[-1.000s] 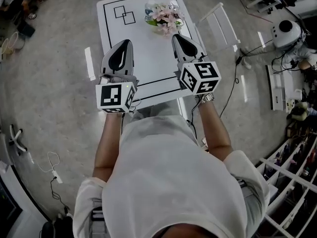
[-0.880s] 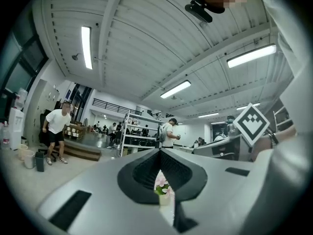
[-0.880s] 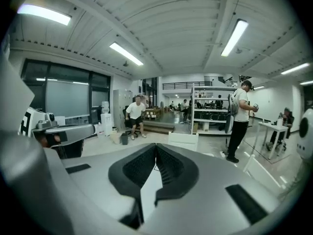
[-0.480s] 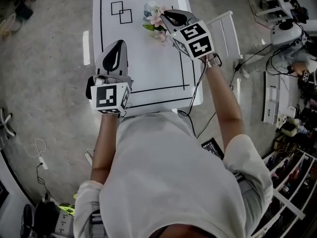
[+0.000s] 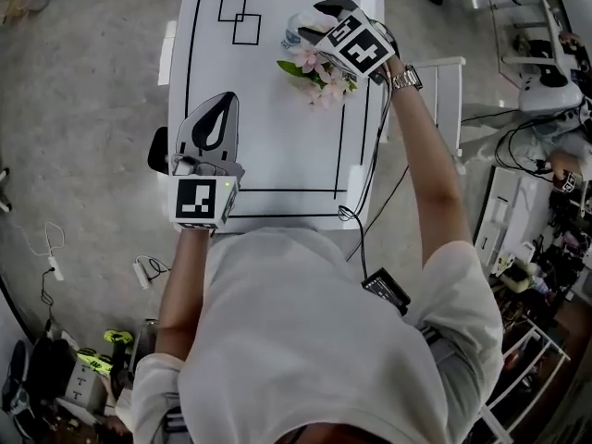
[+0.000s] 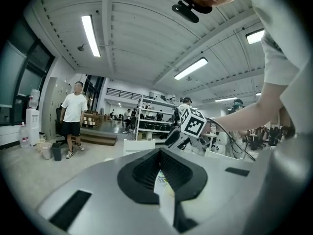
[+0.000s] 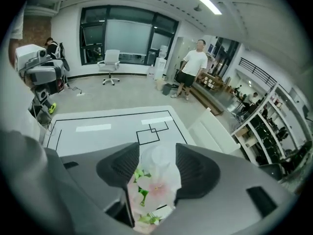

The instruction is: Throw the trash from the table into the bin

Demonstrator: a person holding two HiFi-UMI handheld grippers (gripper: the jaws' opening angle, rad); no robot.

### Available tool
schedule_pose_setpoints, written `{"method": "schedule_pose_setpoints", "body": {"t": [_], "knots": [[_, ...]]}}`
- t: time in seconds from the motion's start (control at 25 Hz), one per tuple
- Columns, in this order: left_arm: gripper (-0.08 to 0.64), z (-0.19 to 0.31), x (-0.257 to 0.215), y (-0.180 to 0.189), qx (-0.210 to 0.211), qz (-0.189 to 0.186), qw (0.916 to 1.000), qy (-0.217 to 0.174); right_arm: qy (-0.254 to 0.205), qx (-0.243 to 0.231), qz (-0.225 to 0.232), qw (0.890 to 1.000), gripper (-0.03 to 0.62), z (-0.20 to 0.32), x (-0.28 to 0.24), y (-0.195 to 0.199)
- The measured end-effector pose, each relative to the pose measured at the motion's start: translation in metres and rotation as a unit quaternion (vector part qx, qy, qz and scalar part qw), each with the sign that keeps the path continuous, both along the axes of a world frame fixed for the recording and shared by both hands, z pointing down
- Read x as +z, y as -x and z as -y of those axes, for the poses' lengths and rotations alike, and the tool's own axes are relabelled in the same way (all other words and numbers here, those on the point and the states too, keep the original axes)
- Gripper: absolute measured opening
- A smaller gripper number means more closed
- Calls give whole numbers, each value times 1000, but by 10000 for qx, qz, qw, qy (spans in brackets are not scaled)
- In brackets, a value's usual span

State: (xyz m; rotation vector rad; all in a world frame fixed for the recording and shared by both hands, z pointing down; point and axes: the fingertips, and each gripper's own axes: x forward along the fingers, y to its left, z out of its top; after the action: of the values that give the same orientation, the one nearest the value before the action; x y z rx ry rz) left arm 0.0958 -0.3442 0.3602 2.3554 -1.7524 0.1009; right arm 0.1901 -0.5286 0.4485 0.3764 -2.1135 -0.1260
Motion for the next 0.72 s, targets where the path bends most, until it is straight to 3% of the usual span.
{"method": "schedule_pose_setpoints", "body": {"t": [0.2, 0.36, 0.52, 0.72], "knots": [[6, 10, 24, 9, -145, 7, 9997, 197, 278, -142, -382, 9988, 219, 22, 40, 4], [6, 3, 26, 13, -198, 1, 9996, 217, 180, 10, -513, 9985, 184, 21, 42, 7], [6, -6, 24, 18, -291, 13, 9994, 181, -270, -93, -398, 9988, 183, 11, 16, 19], [6, -31, 14, 27, -469, 24, 9989, 38, -365, -415, -87, 9984, 183, -26, -10, 45]]}}
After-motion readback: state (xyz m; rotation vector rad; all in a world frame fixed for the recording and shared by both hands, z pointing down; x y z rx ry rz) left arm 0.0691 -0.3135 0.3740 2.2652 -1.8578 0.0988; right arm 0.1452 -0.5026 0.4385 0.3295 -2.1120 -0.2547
